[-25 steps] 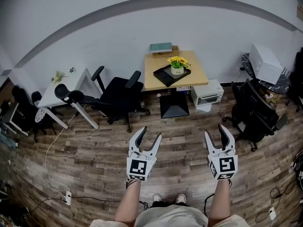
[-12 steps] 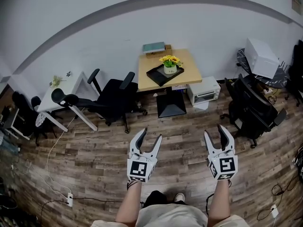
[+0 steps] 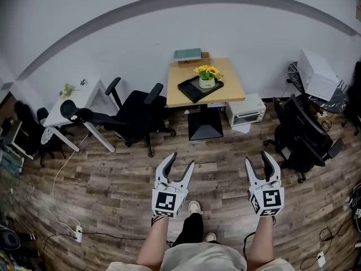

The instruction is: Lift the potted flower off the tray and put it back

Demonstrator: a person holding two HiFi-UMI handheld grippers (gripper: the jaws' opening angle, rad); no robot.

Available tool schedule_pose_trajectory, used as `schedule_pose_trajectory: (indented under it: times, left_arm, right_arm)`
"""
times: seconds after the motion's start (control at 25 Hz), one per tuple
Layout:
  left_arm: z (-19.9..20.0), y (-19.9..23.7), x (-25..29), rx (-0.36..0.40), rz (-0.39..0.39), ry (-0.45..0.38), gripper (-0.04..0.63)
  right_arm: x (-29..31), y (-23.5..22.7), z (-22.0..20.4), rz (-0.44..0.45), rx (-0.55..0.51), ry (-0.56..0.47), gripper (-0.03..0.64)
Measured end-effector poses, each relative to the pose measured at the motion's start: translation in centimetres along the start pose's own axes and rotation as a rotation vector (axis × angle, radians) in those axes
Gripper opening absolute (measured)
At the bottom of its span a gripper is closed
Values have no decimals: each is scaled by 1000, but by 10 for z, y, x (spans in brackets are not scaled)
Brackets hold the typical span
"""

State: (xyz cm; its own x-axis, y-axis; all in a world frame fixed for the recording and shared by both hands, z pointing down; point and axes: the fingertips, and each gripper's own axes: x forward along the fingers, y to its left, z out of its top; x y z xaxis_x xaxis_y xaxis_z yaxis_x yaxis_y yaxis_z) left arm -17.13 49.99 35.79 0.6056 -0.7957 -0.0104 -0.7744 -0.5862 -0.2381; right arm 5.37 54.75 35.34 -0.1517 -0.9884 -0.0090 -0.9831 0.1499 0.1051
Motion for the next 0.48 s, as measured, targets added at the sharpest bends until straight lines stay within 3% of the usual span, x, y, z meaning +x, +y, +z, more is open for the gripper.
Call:
schedule_pose_trajectory:
  times: [0.48]
  left_arm:
    - [-18, 53, 69, -21, -11, -24, 233]
  right_arm:
    - [88, -1, -3, 8, -41, 19, 232]
